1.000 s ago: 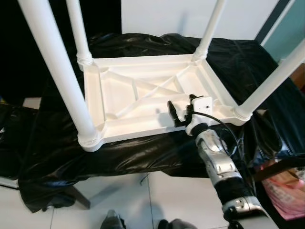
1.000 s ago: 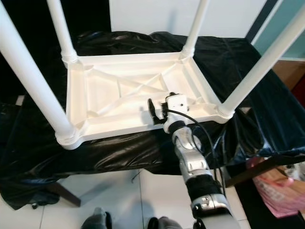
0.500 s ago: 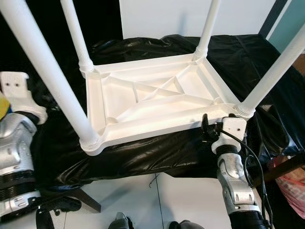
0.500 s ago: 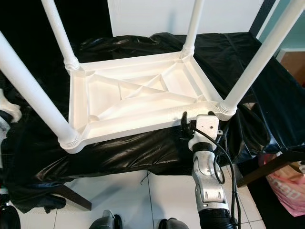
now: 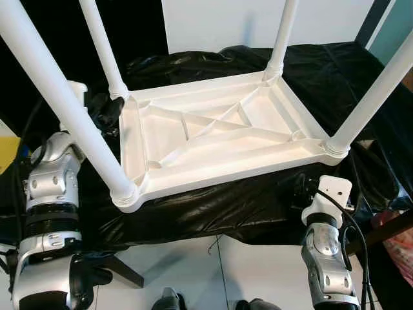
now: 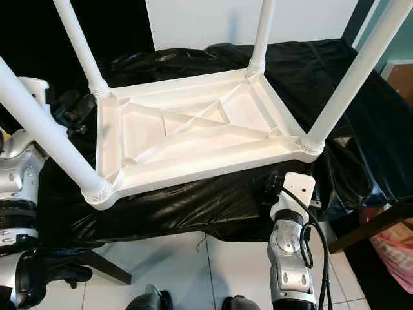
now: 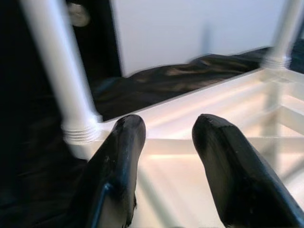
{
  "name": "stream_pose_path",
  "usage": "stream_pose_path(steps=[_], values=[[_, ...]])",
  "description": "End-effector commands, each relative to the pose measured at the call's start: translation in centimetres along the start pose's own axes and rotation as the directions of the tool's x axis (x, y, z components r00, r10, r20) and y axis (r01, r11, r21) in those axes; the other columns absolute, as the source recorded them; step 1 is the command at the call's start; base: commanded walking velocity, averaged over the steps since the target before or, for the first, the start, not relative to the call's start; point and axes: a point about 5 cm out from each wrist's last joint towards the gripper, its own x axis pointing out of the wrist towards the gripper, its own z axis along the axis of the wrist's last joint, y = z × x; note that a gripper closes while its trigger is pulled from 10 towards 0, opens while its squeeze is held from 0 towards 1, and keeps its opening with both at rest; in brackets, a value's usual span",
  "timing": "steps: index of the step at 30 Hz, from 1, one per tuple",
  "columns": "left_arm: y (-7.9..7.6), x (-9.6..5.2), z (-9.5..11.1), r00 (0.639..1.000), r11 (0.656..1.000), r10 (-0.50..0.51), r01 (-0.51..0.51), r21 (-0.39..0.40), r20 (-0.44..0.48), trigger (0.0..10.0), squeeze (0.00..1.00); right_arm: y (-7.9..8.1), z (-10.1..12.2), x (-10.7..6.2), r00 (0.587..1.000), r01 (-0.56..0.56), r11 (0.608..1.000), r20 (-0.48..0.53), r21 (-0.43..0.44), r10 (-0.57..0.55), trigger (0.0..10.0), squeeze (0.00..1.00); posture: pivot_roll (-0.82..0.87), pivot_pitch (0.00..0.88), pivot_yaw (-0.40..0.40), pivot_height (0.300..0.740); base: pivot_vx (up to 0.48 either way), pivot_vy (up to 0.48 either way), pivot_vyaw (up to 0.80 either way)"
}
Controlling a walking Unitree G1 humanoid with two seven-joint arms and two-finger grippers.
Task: Building children table
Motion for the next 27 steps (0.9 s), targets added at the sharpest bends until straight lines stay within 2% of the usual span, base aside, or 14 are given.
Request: stream_pose_path(steps=[1,2,5,7,8,9,10,11,15,20,23,25,26,27], values=[[-0.9,0.3,0.3,0.998,0.998,-0.056,0.056,0.013,0.016,10.0,0.00,0.2,-0.5,0.0,1.000,-0.010,1.000,-0.029,0.013,0.010,10.0,0.00,0.01,0.121,0.032,0.740,0.000,0.000,0.00],[-1.6,0.5,0.3,0.997,0.997,-0.073,0.073,0.004,0.028,10.0,0.00,0.6,-0.4,0.3,0.999,-0.036,0.999,-0.033,0.020,0.037,10.0,0.00,0.01,0.118,0.031,0.740,0.000,0.000,0.00],[-1.6,0.5,0.3,0.997,0.997,-0.073,0.073,0.004,0.028,10.0,0.00,0.6,-0.4,0.3,0.999,-0.036,0.999,-0.033,0.020,0.037,10.0,0.00,0.01,0.118,0.031,0.740,0.000,0.000,0.00],[-4.3,1.2,-0.1,0.992,0.992,-0.115,0.118,-0.052,0.060,10.0,0.00,1.7,0.1,0.9,0.992,-0.126,0.992,-0.030,0.018,0.126,10.0,0.00,0.00,0.114,0.018,0.740,0.000,0.000,0.00],[-4.3,1.2,-0.1,0.992,0.992,-0.115,0.118,-0.052,0.060,10.0,0.00,1.7,0.1,0.9,0.992,-0.126,0.992,-0.030,0.018,0.126,10.0,0.00,0.00,0.114,0.018,0.740,0.000,0.000,0.00],[-5.8,1.4,-0.5,0.988,0.987,-0.136,0.141,-0.079,0.070,10.0,0.00,2.1,0.2,1.2,0.987,-0.155,0.988,-0.030,0.014,0.155,10.0,0.00,0.00,0.110,0.012,0.740,0.000,0.000,0.00],[-5.8,1.4,-0.5,0.988,0.987,-0.136,0.141,-0.079,0.070,10.0,0.00,2.1,0.2,1.2,0.987,-0.155,0.988,-0.030,0.014,0.155,10.0,0.00,0.00,0.110,0.012,0.740,0.000,0.000,0.00],[-7.0,1.5,-1.0,0.986,0.983,-0.155,0.161,-0.091,0.068,10.0,0.00,2.3,0.4,1.5,0.985,-0.169,0.986,-0.031,0.010,0.169,10.0,0.00,-0.01,0.108,0.001,0.740,0.000,0.000,0.00],[-8.2,1.5,-1.6,0.983,0.979,-0.175,0.180,-0.094,0.056,10.0,0.00,2.5,0.7,1.9,0.985,-0.171,0.985,-0.023,0.006,0.171,10.0,0.00,-0.01,0.108,-0.005,0.740,0.000,0.000,0.00],[-8.4,1.4,-1.7,0.984,0.980,-0.173,0.177,-0.092,0.051,10.0,0.00,2.7,0.8,2.0,0.983,-0.183,0.983,-0.027,0.013,0.183,10.0,0.00,0.00,0.107,-0.008,0.740,0.000,0.000,0.00],[-9.5,1.1,-1.5,0.981,0.975,-0.183,0.189,-0.120,0.061,10.0,0.00,3.0,0.5,2.2,0.977,-0.207,0.978,-0.041,0.018,0.208,10.0,0.00,0.00,0.105,-0.007,0.740,0.000,0.000,0.00],[-11.6,0.6,-1.4,0.976,0.963,-0.205,0.214,-0.165,0.073,10.0,0.00,3.3,0.5,2.9,0.971,-0.230,0.973,-0.057,0.022,0.231,10.0,0.00,0.00,0.103,-0.007,0.740,0.000,0.000,0.00],[-11.6,0.6,-1.4,0.976,0.963,-0.205,0.214,-0.165,0.073,10.0,0.00,3.3,0.5,2.9,0.971,-0.230,0.973,-0.057,0.022,0.231,10.0,0.00,0.00,0.103,-0.007,0.740,0.000,0.000,0.00],[-12.3,0.4,-1.4,0.972,0.959,-0.220,0.230,-0.166,0.078,10.0,0.00,3.3,0.5,3.2,0.970,-0.234,0.972,-0.063,0.023,0.235,10.0,0.00,0.00,0.101,-0.010,0.740,0.000,0.000,0.00]])
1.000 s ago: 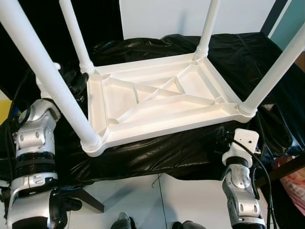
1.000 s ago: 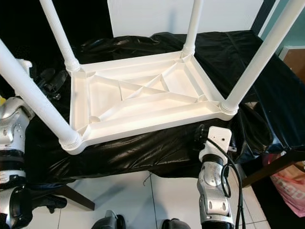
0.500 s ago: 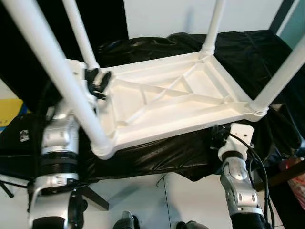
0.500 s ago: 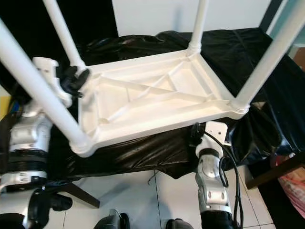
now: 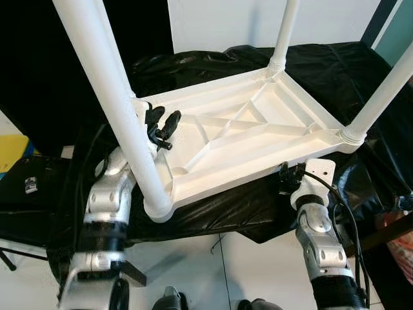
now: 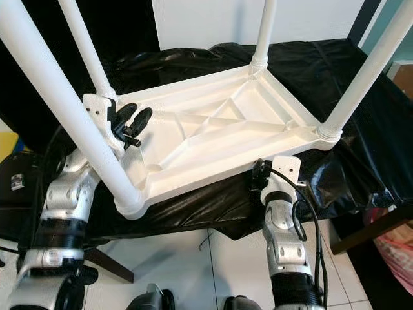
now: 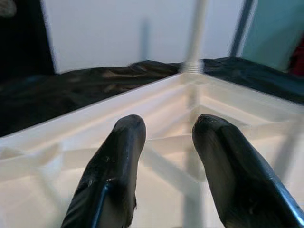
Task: Building children table
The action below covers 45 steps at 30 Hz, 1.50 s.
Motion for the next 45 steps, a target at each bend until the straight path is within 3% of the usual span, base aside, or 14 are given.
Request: stream_pose_path(steps=[1,15,23,32,38,39,41,43,45], values=[[-1.8,0.4,-0.3,0.998,0.998,-0.058,0.058,-0.016,-0.013,10.0,0.00,1.1,-0.7,0.0,0.997,-0.064,0.998,-0.043,0.015,0.064,10.0,0.00,0.00,0.101,-0.010,0.740,0.000,0.000,0.00],[-6.1,0.2,0.3,0.999,0.988,-0.042,0.044,-0.145,0.019,10.0,0.00,1.8,-0.5,2.5,0.972,-0.229,0.973,-0.047,-0.009,0.229,10.0,0.00,0.01,0.082,-0.016,0.740,0.000,0.000,0.00],[-8.4,0.9,-0.1,0.999,0.992,-0.053,0.051,-0.113,-0.013,10.0,0.00,3.2,0.4,4.3,0.939,-0.345,0.938,-0.021,-0.040,0.344,10.0,0.00,0.02,0.074,-0.019,0.740,0.000,0.000,0.00],[-9.1,2.1,0.2,1.000,0.993,-0.005,0.002,-0.120,-0.020,10.0,0.00,4.6,1.7,5.9,0.926,-0.375,0.925,0.008,-0.061,0.376,10.0,0.00,0.03,0.085,-0.021,0.740,0.000,0.000,0.00],[-8.5,1.9,-0.1,0.999,0.995,0.009,-0.012,-0.095,-0.033,10.0,0.00,3.9,1.9,6.1,0.937,-0.347,0.936,0.028,-0.062,0.350,10.0,0.00,0.03,0.089,-0.022,0.740,0.000,0.000,0.00],[-7.4,1.6,-0.5,0.999,1.000,-0.009,0.009,-0.005,-0.053,10.0,0.00,2.6,1.8,6.1,0.948,-0.311,0.948,0.049,-0.072,0.315,10.0,0.00,0.03,0.091,-0.028,0.740,0.000,0.000,0.00],[-6.2,1.1,-1.0,0.997,0.997,-0.034,0.039,0.070,-0.073,10.0,0.00,1.6,1.8,5.9,0.954,-0.287,0.955,0.066,-0.079,0.293,10.0,0.00,0.03,0.091,-0.025,0.740,0.000,0.000,0.00],[-4.8,0.3,-1.4,0.993,0.992,-0.068,0.077,0.103,-0.093,10.0,0.00,0.4,1.7,5.3,0.955,-0.275,0.957,0.088,-0.089,0.282,10.0,0.00,0.02,0.090,-0.017,0.740,0.000,0.000,0.00],[-4.6,0.2,-1.4,0.992,0.991,-0.074,0.085,0.106,-0.097,10.0,0.00,0.3,1.7,5.2,0.955,-0.274,0.957,0.091,-0.091,0.282,10.0,0.00,0.02,0.090,-0.017,0.740,0.000,0.000,0.00]])
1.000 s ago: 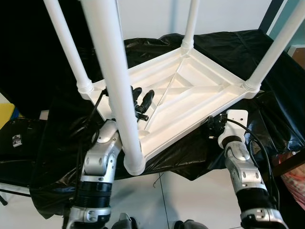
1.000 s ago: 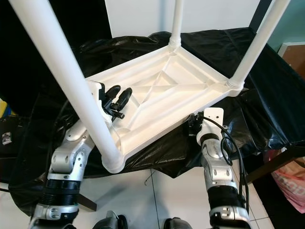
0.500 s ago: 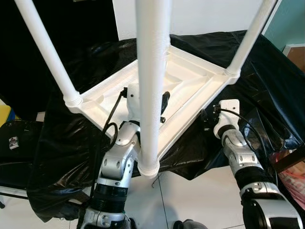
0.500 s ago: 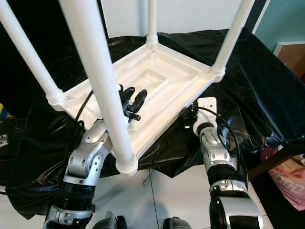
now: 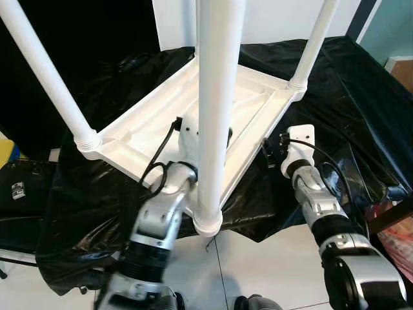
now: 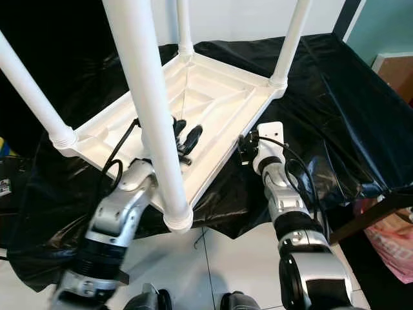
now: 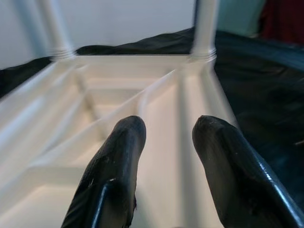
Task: Building children table
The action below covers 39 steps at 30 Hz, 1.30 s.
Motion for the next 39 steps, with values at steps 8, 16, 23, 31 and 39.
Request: stream_pose_path(steps=[8,16,23,31,39], values=[[2.5,-1.8,-2.5,0.975,0.975,-0.176,0.192,0.115,-0.132,10.0,0.00,-2.4,0.7,-2.0,0.997,0.007,1.000,0.079,0.013,-0.008,10.0,0.00,-0.01,0.094,0.009,0.740,0.000,0.000,0.00],[4.4,-2.8,-4.3,0.916,0.922,-0.272,0.336,0.194,-0.294,10.0,1.00,-3.2,1.5,-2.7,0.994,0.014,1.000,0.110,0.018,-0.016,10.0,0.00,-0.03,0.092,0.025,0.740,0.000,0.000,0.00],[6.2,-3.2,-4.8,0.844,0.837,-0.346,0.475,0.271,-0.411,10.0,0.08,-3.3,2.0,-2.9,0.993,0.000,1.000,0.118,0.010,-0.002,10.0,0.00,-0.03,0.095,0.029,0.740,0.000,0.000,0.00],[8.2,-3.1,-4.5,0.808,0.799,-0.334,0.516,0.310,-0.485,10.0,0.00,-3.6,2.6,-2.7,0.992,0.002,1.000,0.129,0.009,-0.003,10.0,0.00,-0.03,0.095,0.037,0.740,0.000,0.000,0.00],[8.8,-1.7,-4.6,0.743,0.738,-0.352,0.594,0.319,-0.569,10.0,0.00,-3.6,3.0,-2.5,0.991,0.001,1.000,0.137,0.004,-0.001,10.0,0.00,-0.04,0.100,0.045,0.740,0.000,0.000,0.00]])
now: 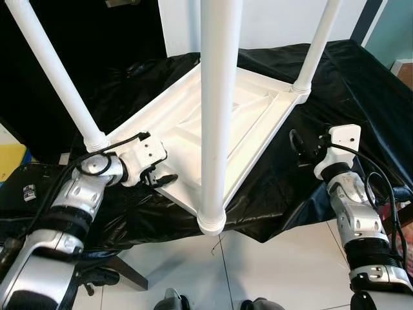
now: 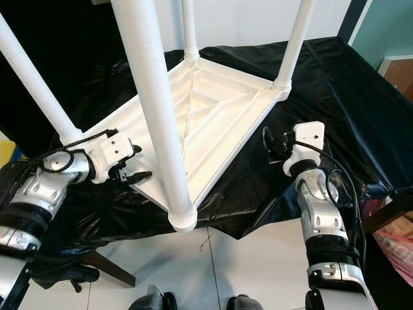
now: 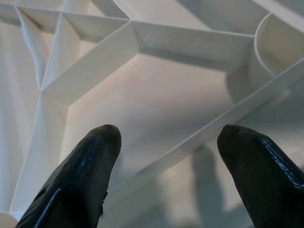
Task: Building children table
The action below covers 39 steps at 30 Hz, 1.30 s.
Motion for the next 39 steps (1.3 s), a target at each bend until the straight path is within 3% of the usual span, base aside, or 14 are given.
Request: stream_pose_path(steps=[1,8,20,23,24,25,26,27,29,30,39], values=[[-0.6,0.5,-0.5,0.997,0.997,-0.068,0.069,0.026,-0.034,10.0,0.00,0.0,0.2,0.0,1.000,0.000,1.000,0.001,0.002,0.000,10.0,0.00,-0.04,0.104,0.049,0.740,0.000,0.000,0.00],[-0.7,1.7,-0.8,0.971,0.976,-0.201,0.210,0.062,-0.127,10.0,0.00,0.1,0.2,-0.5,1.000,0.000,1.000,-0.001,0.000,0.000,10.0,0.00,-0.05,0.127,0.065,0.740,0.000,0.000,0.00],[-0.7,3.0,-0.3,0.952,0.962,-0.261,0.271,0.037,-0.162,10.0,0.00,0.1,0.2,-1.5,1.000,-0.001,1.000,-0.018,-0.013,0.001,10.0,0.00,-0.09,0.180,0.087,0.740,0.000,0.000,0.00],[-0.1,3.3,0.2,0.965,0.974,-0.223,0.225,0.002,-0.140,10.0,0.00,0.1,0.2,-1.8,1.000,-0.002,1.000,-0.024,-0.018,0.001,10.0,0.00,-0.10,0.192,0.087,0.740,0.000,0.000,0.00],[0.2,3.4,0.4,0.971,0.980,-0.201,0.199,-0.031,-0.130,9.3,0.00,0.1,0.2,-1.9,1.000,-0.002,1.000,-0.027,-0.020,0.002,10.0,0.00,-0.10,0.193,0.086,0.740,0.000,0.000,0.00],[0.2,3.4,0.4,0.971,0.980,-0.201,0.199,-0.031,-0.130,9.3,0.00,0.1,0.2,-1.9,1.000,-0.002,1.000,-0.027,-0.020,0.002,10.0,0.00,-0.10,0.193,0.086,0.740,0.000,0.000,0.00],[0.4,3.5,0.5,0.974,0.981,-0.191,0.187,-0.046,-0.124,5.0,0.00,0.2,0.2,-2.1,1.000,-0.003,1.000,-0.031,-0.021,0.003,10.0,0.00,-0.10,0.197,0.085,0.740,0.000,0.000,0.00],[0.5,3.5,0.5,0.975,0.983,-0.182,0.176,-0.055,-0.125,3.2,0.00,0.2,0.1,-2.1,0.999,-0.007,1.000,-0.033,-0.021,0.006,10.0,0.00,-0.10,0.197,0.085,0.740,0.000,0.000,0.00],[0.7,3.4,0.5,0.977,0.984,-0.174,0.167,-0.062,-0.125,3.2,0.00,0.3,0.2,-2.2,0.999,-0.009,1.000,-0.035,-0.021,0.009,10.0,0.00,-0.10,0.197,0.085,0.740,0.000,0.000,0.00],[0.9,3.4,0.5,0.979,0.985,-0.162,0.154,-0.075,-0.120,0.0,0.00,0.4,0.2,-2.2,0.999,-0.011,1.000,-0.037,-0.022,0.010,10.0,0.00,-0.10,0.199,0.085,0.740,0.000,0.000,0.00],[1.5,2.7,0.2,0.987,0.987,-0.121,0.107,-0.122,-0.110,0.0,0.00,0.5,0.3,-2.0,0.999,-0.014,1.000,-0.038,-0.018,0.013,10.0,0.00,-0.09,0.191,0.082,0.740,0.000,0.000,0.00]])
